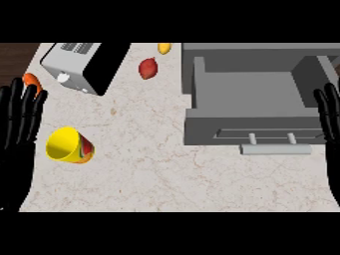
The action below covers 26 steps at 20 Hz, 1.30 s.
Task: Pick up the cup, place it into the drawer and close the drawer
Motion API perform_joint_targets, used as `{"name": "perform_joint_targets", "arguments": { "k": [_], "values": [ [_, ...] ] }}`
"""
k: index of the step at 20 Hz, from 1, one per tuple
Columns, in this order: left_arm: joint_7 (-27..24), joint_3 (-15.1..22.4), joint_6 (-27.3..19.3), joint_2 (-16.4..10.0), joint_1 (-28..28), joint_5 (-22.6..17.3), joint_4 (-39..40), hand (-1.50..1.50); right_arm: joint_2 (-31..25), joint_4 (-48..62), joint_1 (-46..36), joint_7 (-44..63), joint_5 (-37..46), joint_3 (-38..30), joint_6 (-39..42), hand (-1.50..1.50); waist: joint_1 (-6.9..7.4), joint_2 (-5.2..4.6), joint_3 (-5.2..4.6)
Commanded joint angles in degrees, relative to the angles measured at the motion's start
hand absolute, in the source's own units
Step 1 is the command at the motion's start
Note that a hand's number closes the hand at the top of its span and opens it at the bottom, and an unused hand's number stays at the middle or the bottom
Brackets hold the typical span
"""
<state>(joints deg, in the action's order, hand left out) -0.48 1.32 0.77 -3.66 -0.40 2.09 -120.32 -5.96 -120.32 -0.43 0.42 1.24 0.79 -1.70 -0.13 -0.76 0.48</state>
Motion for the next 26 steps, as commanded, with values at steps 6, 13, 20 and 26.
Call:
{"name": "perform_joint_targets", "arguments": {
  "k": [6,13,20,26],
  "values": [
    [-3.6,-10.9,24.9,-14.7,0.0,-27.4,5.3,-1.5,0.1,-0.5,-1.1,-1.3,-1.2,0.1,1.2,-1.5,0.21,0.76,-0.65],
    [3.9,-20.7,32.0,-21.0,-1.9,-44.6,26.3,-1.5,-3.1,6.8,-5.8,5.6,-5.5,-0.1,6.5,-1.5,0.24,0.48,-0.56],
    [-2.8,-19.8,36.2,-20.4,-8.6,-33.3,43.7,-1.5,-3.4,11.0,-7.5,2.5,-6.5,-2.3,8.8,-1.5,-0.11,0.63,-0.5],
    [-11.4,-18.0,35.2,-18.0,-11.7,-21.7,54.4,-1.5,-1.7,10.5,-11.1,5.0,-4.2,-0.6,6.8,-1.5,-0.23,0.63,-0.53]
  ]
}}
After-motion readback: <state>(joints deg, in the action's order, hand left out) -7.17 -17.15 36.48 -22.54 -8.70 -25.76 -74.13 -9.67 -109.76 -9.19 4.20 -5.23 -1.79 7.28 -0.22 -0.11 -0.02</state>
